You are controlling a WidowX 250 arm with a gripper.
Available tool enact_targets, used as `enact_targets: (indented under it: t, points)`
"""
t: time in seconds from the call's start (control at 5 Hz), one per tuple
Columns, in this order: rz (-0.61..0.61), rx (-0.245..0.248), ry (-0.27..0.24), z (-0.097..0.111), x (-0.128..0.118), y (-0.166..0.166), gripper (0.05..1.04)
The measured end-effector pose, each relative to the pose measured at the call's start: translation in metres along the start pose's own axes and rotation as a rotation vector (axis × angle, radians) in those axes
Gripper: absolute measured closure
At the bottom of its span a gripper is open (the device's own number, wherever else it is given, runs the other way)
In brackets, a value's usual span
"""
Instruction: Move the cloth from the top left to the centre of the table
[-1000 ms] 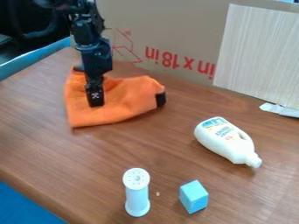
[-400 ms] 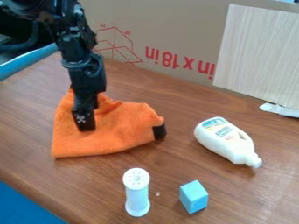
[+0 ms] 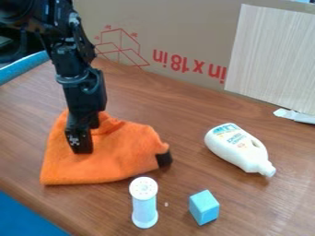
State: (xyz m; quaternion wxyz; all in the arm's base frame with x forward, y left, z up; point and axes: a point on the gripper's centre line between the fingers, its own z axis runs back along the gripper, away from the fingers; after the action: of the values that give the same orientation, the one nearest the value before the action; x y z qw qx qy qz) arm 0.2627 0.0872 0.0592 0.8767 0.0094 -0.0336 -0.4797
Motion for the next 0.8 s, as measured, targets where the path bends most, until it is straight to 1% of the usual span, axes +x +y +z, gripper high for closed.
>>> enact_targets:
  t: [0.2,0.4,0.6,0.8]
  points:
    - [0.022,0.009,0.003,0.000,0.000,0.004,0.083]
    - [0.082,0.025,0.004,-0.002,0.003,0.029,0.082]
    - [0.161,0.040,0.004,-0.003,0.000,0.056,0.082]
    - [0.229,0.069,0.010,-0.005,-0.002,0.085,0.082]
